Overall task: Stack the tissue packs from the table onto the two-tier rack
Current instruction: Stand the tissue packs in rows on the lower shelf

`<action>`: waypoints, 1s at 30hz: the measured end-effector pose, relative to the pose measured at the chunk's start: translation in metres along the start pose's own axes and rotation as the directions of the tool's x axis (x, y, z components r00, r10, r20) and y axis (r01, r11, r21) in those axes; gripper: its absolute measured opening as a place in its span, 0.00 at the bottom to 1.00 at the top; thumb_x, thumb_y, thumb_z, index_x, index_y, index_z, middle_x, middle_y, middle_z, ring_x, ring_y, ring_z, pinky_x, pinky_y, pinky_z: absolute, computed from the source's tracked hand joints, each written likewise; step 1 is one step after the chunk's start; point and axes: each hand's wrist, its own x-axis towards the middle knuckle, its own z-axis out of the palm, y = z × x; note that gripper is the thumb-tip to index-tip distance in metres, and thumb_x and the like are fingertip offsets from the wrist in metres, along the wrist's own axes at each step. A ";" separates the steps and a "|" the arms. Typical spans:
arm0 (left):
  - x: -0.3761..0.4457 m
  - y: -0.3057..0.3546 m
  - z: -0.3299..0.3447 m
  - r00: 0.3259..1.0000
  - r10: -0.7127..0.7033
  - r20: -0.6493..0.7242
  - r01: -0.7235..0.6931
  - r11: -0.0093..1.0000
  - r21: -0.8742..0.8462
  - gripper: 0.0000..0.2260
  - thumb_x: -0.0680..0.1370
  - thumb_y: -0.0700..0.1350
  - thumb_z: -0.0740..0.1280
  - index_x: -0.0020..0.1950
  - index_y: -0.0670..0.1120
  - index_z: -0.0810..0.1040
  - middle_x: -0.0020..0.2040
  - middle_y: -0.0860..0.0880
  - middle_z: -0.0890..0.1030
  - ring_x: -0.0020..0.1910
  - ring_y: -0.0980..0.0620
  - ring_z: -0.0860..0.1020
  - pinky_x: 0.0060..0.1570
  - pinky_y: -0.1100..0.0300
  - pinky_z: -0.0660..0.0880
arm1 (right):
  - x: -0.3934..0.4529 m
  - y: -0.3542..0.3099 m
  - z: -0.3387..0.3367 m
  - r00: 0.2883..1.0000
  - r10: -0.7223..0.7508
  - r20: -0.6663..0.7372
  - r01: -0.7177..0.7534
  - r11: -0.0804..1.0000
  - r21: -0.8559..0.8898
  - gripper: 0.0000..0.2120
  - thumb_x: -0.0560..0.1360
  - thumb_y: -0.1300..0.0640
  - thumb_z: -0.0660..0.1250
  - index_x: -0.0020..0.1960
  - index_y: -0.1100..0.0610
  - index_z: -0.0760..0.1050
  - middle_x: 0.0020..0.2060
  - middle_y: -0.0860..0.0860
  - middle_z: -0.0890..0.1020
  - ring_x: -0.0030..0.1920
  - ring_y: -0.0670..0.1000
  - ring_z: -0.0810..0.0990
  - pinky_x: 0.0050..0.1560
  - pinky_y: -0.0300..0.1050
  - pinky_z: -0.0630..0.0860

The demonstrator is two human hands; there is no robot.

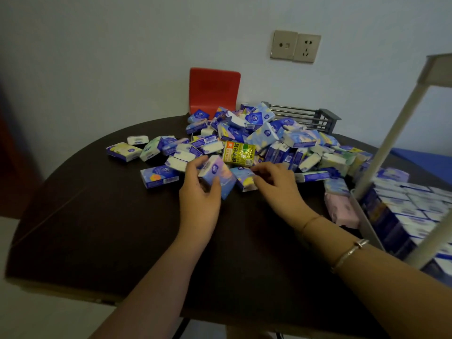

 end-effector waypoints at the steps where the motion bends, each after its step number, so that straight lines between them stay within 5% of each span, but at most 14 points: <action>1: 0.001 -0.001 -0.001 0.999 -0.016 -0.043 0.017 1.000 0.023 0.18 0.78 0.39 0.66 0.65 0.51 0.68 0.62 0.50 0.75 0.56 0.55 0.77 0.45 0.69 0.75 | 0.002 0.001 -0.001 1.000 0.001 0.021 0.000 0.999 -0.046 0.15 0.76 0.47 0.62 0.62 0.44 0.72 0.57 0.53 0.72 0.62 0.58 0.67 0.65 0.57 0.65; 4: 0.004 -0.002 -0.002 0.991 -0.055 -0.120 0.062 0.997 0.051 0.14 0.76 0.42 0.69 0.57 0.50 0.67 0.56 0.49 0.78 0.49 0.56 0.78 0.44 0.68 0.73 | 0.008 -0.005 0.004 0.987 0.058 0.150 -0.029 0.982 -0.187 0.24 0.76 0.43 0.62 0.70 0.44 0.64 0.64 0.55 0.69 0.66 0.60 0.63 0.67 0.57 0.63; 7: 0.002 -0.001 -0.001 0.991 -0.080 -0.106 0.089 0.992 0.091 0.12 0.77 0.44 0.68 0.55 0.51 0.67 0.47 0.57 0.75 0.43 0.64 0.75 0.39 0.73 0.72 | 0.012 -0.004 0.017 0.979 0.106 0.177 -0.044 0.946 -0.320 0.25 0.75 0.42 0.63 0.70 0.44 0.64 0.59 0.55 0.75 0.62 0.60 0.67 0.62 0.53 0.67; 9: 0.002 -0.002 -0.002 0.988 -0.102 -0.115 0.114 0.989 0.096 0.09 0.78 0.44 0.66 0.55 0.50 0.68 0.44 0.57 0.74 0.42 0.62 0.75 0.37 0.71 0.71 | 0.010 -0.005 0.020 0.984 0.113 0.137 -0.087 0.979 -0.185 0.22 0.73 0.45 0.65 0.66 0.45 0.69 0.54 0.54 0.78 0.59 0.58 0.71 0.60 0.52 0.70; 13: 0.004 -0.001 -0.002 0.977 -0.176 -0.121 0.188 0.978 0.089 0.07 0.80 0.47 0.63 0.55 0.48 0.68 0.48 0.52 0.76 0.42 0.59 0.75 0.35 0.69 0.69 | -0.010 -0.022 0.018 0.992 0.019 0.126 -0.070 0.910 0.410 0.12 0.74 0.53 0.68 0.58 0.48 0.75 0.45 0.48 0.78 0.45 0.46 0.76 0.46 0.38 0.71; 17: 0.006 0.007 -0.002 0.956 -0.288 -0.049 0.287 0.957 -0.033 0.12 0.80 0.54 0.59 0.59 0.49 0.66 0.49 0.52 0.76 0.42 0.59 0.75 0.35 0.65 0.68 | -0.020 -0.033 0.018 0.973 -0.127 0.193 0.013 0.864 0.503 0.13 0.74 0.59 0.69 0.56 0.48 0.75 0.55 0.50 0.79 0.54 0.47 0.79 0.54 0.41 0.74; 21: 0.005 0.009 -0.002 0.961 -0.276 -0.018 0.276 0.961 -0.022 0.21 0.77 0.54 0.65 0.65 0.48 0.62 0.54 0.53 0.73 0.50 0.55 0.73 0.41 0.64 0.68 | -0.010 -0.038 0.008 0.966 -0.199 0.167 0.060 0.797 0.601 0.11 0.77 0.64 0.61 0.54 0.61 0.80 0.53 0.50 0.82 0.56 0.42 0.78 0.56 0.30 0.71; 24: 0.004 0.006 -0.001 0.968 -0.250 -0.019 0.250 0.968 0.031 0.19 0.78 0.49 0.66 0.65 0.48 0.62 0.55 0.52 0.72 0.51 0.55 0.73 0.44 0.61 0.68 | 0.012 -0.028 0.008 0.994 -0.105 -0.016 0.100 0.875 0.474 0.09 0.75 0.62 0.60 0.46 0.59 0.80 0.50 0.51 0.81 0.55 0.45 0.78 0.56 0.39 0.72; 27: 0.004 0.004 0.000 0.970 -0.243 -0.013 0.243 0.969 0.041 0.20 0.78 0.50 0.66 0.64 0.49 0.62 0.55 0.52 0.72 0.50 0.54 0.73 0.46 0.58 0.70 | 0.051 -0.010 0.005 0.947 -0.146 -0.286 0.171 0.983 0.067 0.09 0.73 0.62 0.62 0.51 0.55 0.75 0.50 0.56 0.79 0.50 0.53 0.76 0.52 0.49 0.73; 30: 0.004 0.001 0.001 0.973 -0.231 -0.013 0.231 0.971 0.062 0.21 0.77 0.51 0.67 0.64 0.50 0.61 0.55 0.51 0.72 0.52 0.53 0.75 0.50 0.53 0.75 | 0.096 0.004 -0.003 0.949 -0.139 -0.281 0.047 0.950 -0.310 0.19 0.71 0.54 0.59 0.61 0.53 0.73 0.60 0.59 0.75 0.62 0.61 0.70 0.62 0.51 0.63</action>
